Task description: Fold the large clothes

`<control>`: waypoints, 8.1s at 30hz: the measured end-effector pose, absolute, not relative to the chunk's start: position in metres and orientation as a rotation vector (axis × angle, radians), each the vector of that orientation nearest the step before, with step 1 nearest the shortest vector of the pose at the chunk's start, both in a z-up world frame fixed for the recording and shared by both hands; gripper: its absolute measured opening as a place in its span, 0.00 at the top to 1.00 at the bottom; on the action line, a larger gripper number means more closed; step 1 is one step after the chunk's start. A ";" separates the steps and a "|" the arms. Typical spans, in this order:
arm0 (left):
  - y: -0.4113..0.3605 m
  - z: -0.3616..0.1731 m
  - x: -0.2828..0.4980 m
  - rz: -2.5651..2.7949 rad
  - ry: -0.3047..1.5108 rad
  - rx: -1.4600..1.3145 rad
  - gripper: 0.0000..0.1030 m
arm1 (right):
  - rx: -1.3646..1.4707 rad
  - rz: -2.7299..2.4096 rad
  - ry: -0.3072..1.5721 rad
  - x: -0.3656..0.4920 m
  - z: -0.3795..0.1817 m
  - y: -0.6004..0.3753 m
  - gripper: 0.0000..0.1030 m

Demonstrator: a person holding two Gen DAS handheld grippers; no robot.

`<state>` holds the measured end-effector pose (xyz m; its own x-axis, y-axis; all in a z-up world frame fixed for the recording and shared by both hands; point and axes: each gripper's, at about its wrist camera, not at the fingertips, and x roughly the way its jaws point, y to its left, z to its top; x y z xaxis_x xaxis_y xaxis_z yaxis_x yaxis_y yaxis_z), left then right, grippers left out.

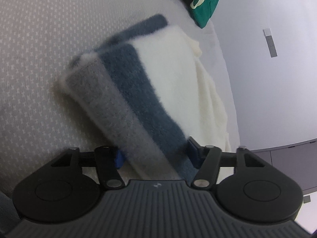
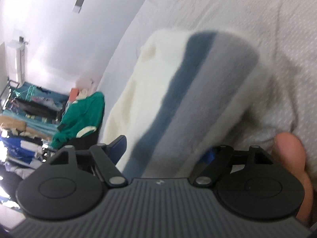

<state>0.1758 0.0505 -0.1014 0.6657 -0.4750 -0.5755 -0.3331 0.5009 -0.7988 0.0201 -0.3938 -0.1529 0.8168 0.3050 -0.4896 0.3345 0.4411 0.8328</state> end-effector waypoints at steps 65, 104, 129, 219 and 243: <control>0.010 -0.005 0.273 -0.235 0.768 -0.623 0.52 | 1.004 0.037 0.740 0.150 -0.105 -0.408 0.56; -0.048 0.015 0.187 -0.318 0.636 -0.197 0.18 | 0.500 0.195 0.664 0.155 -0.093 -0.395 0.27; -0.050 0.008 0.181 -0.232 0.624 -0.119 0.19 | 0.238 0.113 0.611 0.176 -0.111 -0.374 0.32; -0.004 0.055 0.108 -0.243 0.640 -0.739 0.69 | 0.996 0.115 0.502 0.082 -0.075 -0.434 0.64; -0.326 0.118 0.322 -0.520 0.682 -0.505 0.72 | 0.839 -0.075 0.235 0.172 0.005 -0.644 0.73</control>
<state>0.3224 -0.3265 0.1179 0.6614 -0.5970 -0.4540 0.2797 0.7580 -0.5892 0.1719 -0.6443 0.0046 0.9715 0.0271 -0.2354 0.1579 0.6670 0.7282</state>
